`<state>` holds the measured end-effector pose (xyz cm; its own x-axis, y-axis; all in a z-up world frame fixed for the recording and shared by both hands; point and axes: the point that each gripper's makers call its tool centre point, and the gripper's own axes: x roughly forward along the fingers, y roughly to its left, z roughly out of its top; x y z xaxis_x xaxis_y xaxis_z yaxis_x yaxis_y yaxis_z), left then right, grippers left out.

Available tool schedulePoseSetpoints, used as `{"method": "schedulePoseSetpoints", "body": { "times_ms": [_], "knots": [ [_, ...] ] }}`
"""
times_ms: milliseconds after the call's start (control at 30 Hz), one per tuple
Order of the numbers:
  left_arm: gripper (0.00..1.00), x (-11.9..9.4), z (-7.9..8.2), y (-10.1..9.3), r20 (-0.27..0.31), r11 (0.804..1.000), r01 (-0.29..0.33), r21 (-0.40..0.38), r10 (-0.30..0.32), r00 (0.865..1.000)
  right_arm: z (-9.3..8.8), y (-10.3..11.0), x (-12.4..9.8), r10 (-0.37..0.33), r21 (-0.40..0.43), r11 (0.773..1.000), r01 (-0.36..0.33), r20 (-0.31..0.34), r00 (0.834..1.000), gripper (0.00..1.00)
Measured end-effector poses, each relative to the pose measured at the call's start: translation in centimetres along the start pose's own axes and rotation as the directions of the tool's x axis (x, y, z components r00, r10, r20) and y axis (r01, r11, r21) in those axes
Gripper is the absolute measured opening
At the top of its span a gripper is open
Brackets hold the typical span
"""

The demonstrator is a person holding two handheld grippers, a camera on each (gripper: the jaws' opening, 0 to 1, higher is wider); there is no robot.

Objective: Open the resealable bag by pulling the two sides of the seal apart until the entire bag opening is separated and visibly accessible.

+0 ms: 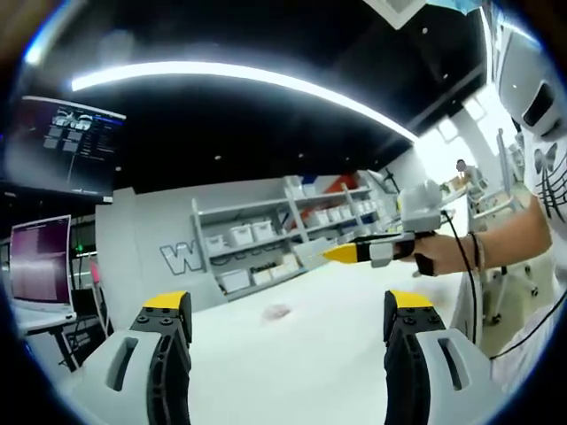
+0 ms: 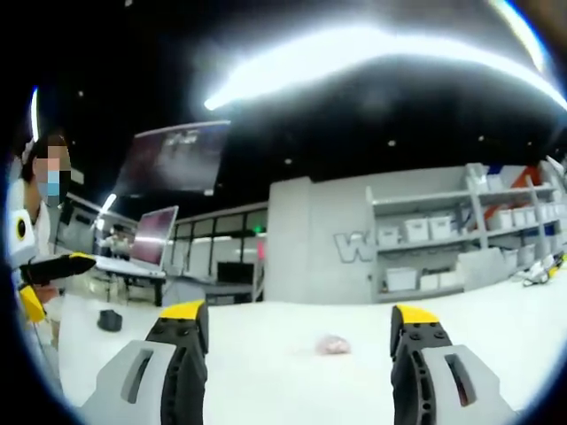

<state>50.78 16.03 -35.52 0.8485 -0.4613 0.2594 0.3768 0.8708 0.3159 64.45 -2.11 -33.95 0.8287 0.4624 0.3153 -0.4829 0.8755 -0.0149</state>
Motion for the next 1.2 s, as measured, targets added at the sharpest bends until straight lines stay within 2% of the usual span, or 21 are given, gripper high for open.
{"method": "schedulePoseSetpoints", "body": {
  "times_ms": [667,1200],
  "knots": [
    [0.88,-0.5,-0.6,0.4,-0.003,1.0,-0.026,-0.018,0.026,1.0,1.1,0.6,-3.1,-0.005,0.01,1.0,0.004,0.04,0.999,0.81],
    [0.87,-0.5,-2.7,2.3,-0.015,0.993,-0.093,-0.072,0.092,0.996,1.0,0.9,-4.6,-0.003,0.023,1.0,0.001,0.063,0.998,0.78]
  ]
}}
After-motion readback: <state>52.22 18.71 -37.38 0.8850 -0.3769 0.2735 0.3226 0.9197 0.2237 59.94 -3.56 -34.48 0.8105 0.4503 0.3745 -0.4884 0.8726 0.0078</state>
